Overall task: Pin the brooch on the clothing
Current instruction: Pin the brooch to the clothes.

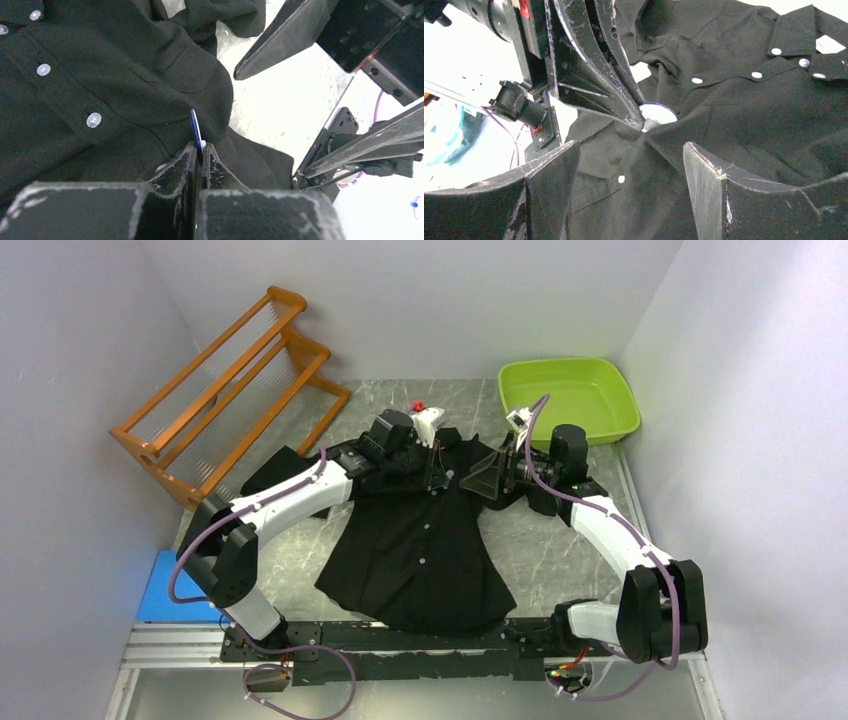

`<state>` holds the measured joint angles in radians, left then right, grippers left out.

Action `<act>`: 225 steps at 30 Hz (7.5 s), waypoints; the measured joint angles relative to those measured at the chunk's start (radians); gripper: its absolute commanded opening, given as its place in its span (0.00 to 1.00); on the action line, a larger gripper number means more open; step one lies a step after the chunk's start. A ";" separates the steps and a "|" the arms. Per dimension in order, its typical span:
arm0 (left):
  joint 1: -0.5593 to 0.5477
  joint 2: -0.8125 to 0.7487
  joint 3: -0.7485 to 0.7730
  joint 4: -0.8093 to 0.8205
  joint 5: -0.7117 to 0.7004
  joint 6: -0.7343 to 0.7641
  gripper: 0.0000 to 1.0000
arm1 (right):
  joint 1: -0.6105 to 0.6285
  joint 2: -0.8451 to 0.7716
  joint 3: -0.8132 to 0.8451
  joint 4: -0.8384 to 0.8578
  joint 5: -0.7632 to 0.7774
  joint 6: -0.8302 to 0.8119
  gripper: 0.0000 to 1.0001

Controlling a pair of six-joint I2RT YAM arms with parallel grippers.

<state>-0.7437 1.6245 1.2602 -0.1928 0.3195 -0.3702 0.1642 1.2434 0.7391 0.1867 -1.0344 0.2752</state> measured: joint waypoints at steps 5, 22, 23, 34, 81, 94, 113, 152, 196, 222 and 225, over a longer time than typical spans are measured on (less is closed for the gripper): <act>0.015 -0.029 0.000 -0.016 0.038 -0.020 0.03 | 0.042 0.000 0.000 -0.014 0.021 -0.048 0.70; 0.053 -0.078 0.000 -0.040 0.129 -0.113 0.03 | 0.101 -0.009 -0.016 -0.022 0.116 -0.134 0.48; 0.053 -0.078 0.000 -0.039 0.135 -0.116 0.03 | 0.106 -0.010 -0.016 -0.021 0.121 -0.134 0.46; 0.064 -0.077 0.000 -0.038 0.176 -0.129 0.03 | 0.167 0.003 0.018 -0.060 0.215 -0.140 0.20; 0.112 -0.023 -0.088 0.093 0.245 -0.229 0.03 | 0.301 0.214 0.334 -0.547 0.595 -0.162 0.08; 0.091 -0.046 -0.060 0.058 0.331 -0.212 0.03 | 0.286 -0.096 0.065 -0.389 0.658 -0.206 0.88; 0.087 -0.046 -0.047 0.062 0.407 -0.187 0.03 | 0.075 -0.280 -0.091 0.042 0.230 -0.028 0.99; 0.183 -0.113 -0.071 0.117 0.525 -0.190 0.03 | 0.171 0.005 -0.001 0.058 0.051 -0.117 0.50; 0.173 -0.126 -0.071 0.067 0.674 -0.032 0.03 | 0.126 0.123 0.120 0.197 -0.247 0.117 0.00; 0.176 -0.348 -0.449 0.600 0.341 -0.262 0.50 | 0.129 0.041 -0.031 0.616 -0.040 0.491 0.00; 0.176 -0.344 -0.453 0.668 0.338 -0.279 0.42 | 0.129 0.041 -0.031 0.657 -0.039 0.526 0.00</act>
<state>-0.5678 1.2804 0.8074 0.4755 0.6571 -0.6491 0.2932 1.2842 0.7078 0.8433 -1.0737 0.8013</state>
